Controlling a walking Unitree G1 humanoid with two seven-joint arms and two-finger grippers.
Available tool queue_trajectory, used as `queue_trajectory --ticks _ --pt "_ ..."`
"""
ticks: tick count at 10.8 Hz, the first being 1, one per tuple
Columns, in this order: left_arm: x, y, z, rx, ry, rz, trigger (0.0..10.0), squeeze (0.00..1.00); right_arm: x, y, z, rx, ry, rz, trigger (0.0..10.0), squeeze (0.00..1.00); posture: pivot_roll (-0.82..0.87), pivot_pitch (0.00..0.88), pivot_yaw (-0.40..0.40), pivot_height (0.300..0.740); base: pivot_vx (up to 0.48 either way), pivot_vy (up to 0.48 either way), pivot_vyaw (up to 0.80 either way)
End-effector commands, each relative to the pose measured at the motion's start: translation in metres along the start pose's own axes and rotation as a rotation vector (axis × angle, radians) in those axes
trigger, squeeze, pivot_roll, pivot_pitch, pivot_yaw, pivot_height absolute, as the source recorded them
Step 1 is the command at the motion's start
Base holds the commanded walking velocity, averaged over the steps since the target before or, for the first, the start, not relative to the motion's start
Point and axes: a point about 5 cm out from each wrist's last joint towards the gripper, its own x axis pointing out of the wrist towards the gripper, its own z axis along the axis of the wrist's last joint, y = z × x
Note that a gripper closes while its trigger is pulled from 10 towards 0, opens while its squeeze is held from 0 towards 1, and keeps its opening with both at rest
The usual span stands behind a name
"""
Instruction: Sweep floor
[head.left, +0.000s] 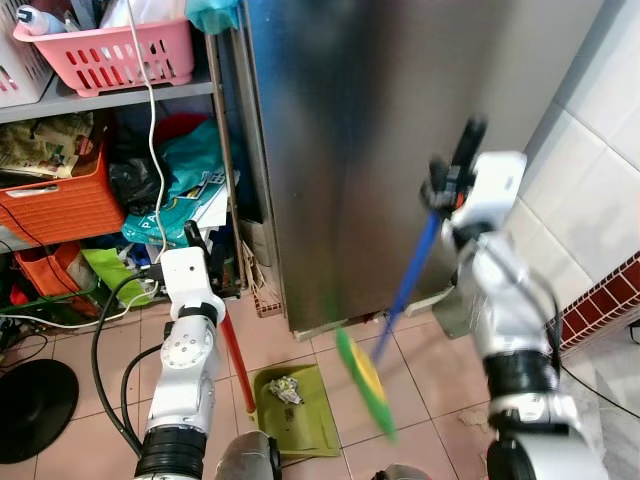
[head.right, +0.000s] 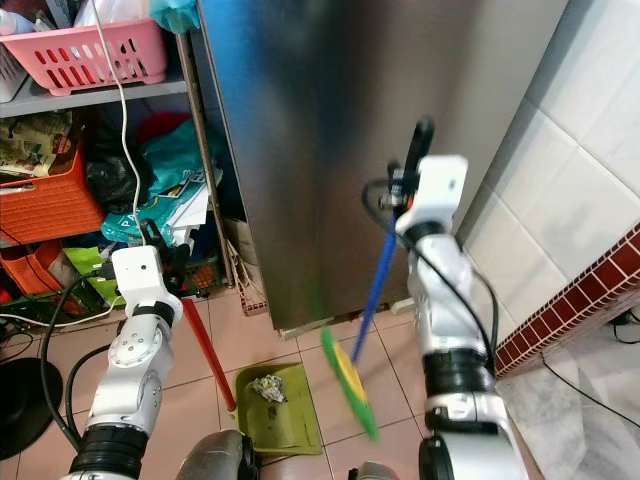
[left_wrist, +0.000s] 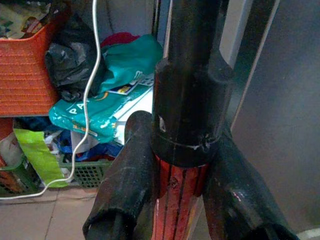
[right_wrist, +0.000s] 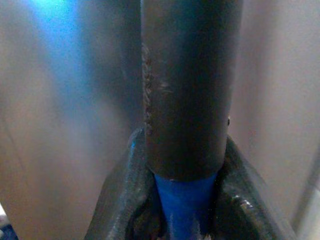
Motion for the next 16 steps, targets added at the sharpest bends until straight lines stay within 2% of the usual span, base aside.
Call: queue_trajectory --ticks 1,2,8,11,14,16 --pt "-0.001 -0.017 0.005 -0.051 -0.006 -0.091 10.0 0.00 -0.002 0.004 -0.004 0.000 0.002 -0.013 10.0 0.00 -0.06 0.023 0.032 0.740 0.000 0.000 -0.80" --pt "-0.001 -0.018 0.005 -0.048 -0.004 -0.099 10.0 0.00 -0.003 0.006 -0.007 0.004 0.007 -0.016 10.0 0.00 -0.06 0.023 0.032 0.740 0.000 0.000 -0.80" --pt "-0.001 -0.016 0.005 -0.058 0.006 -0.091 10.0 0.00 -0.005 0.007 -0.018 0.000 0.037 -0.019 10.0 0.00 -0.05 0.015 0.029 0.740 0.000 0.414 0.00" --pt "0.000 -0.017 0.009 -0.063 -0.003 -0.100 10.0 0.00 -0.004 0.003 -0.016 -0.042 0.015 -0.062 10.0 0.00 -0.06 0.012 0.029 0.740 0.000 0.458 0.00" --pt "0.004 -0.011 0.015 -0.051 -0.014 -0.103 10.0 0.00 -0.004 -0.005 -0.017 -0.087 0.018 -0.126 10.0 0.00 -0.06 0.008 0.029 0.740 0.000 0.461 0.00" --pt "0.007 -0.006 0.018 -0.046 -0.013 -0.103 10.0 0.00 -0.005 -0.005 -0.019 -0.086 0.024 -0.139 10.0 0.00 -0.06 0.009 0.029 0.740 0.000 0.461 0.00"
